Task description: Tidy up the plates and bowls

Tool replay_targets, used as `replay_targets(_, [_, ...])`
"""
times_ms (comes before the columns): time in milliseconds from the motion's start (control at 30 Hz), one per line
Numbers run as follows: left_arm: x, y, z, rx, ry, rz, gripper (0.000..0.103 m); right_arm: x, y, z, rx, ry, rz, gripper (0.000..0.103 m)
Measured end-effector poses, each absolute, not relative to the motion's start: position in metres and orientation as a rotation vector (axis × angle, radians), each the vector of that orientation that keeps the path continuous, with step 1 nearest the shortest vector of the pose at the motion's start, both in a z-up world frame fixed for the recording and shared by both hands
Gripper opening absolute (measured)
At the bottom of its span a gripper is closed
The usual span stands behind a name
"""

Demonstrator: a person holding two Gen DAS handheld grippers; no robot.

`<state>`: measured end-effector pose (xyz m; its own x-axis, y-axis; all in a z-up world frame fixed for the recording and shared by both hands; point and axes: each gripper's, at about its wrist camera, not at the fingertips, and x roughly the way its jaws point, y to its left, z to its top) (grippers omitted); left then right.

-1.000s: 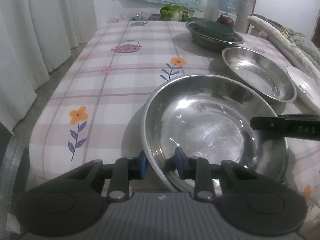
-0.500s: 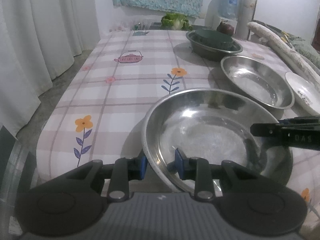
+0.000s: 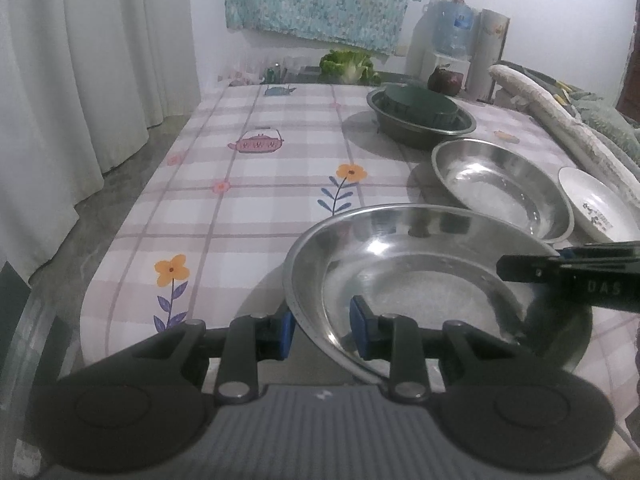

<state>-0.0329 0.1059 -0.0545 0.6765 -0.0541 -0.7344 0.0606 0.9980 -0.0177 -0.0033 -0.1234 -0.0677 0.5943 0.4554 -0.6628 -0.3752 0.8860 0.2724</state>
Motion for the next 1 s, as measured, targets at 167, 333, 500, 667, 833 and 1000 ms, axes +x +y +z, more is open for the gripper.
replay_targets(167, [-0.034, 0.102, -0.045, 0.017, 0.801, -0.07, 0.03, -0.005, -0.127, -0.061, 0.116, 0.779, 0.483, 0.021])
replay_targets(333, [-0.032, 0.095, -0.036, 0.028, 0.778, -0.079, 0.03, -0.006, -0.133, -0.053, 0.127, 0.754, 0.476, 0.021])
replay_targets(500, [-0.027, 0.084, -0.027, 0.038, 0.758, -0.096, 0.03, -0.004, -0.144, -0.046, 0.137, 0.733, 0.464, 0.021])
replay_targets(667, [-0.019, 0.069, -0.02, 0.051, 0.74, -0.118, 0.03, -0.002, -0.16, -0.039, 0.147, 0.714, 0.445, 0.021])
replay_targets(833, [-0.006, 0.048, -0.014, 0.067, 0.722, -0.152, 0.03, 0.002, -0.179, -0.034, 0.161, 0.698, 0.415, 0.021])
replay_targets(1000, [0.01, 0.024, -0.013, 0.082, 0.716, -0.186, 0.03, 0.006, -0.205, -0.03, 0.175, 0.691, 0.375, 0.021])
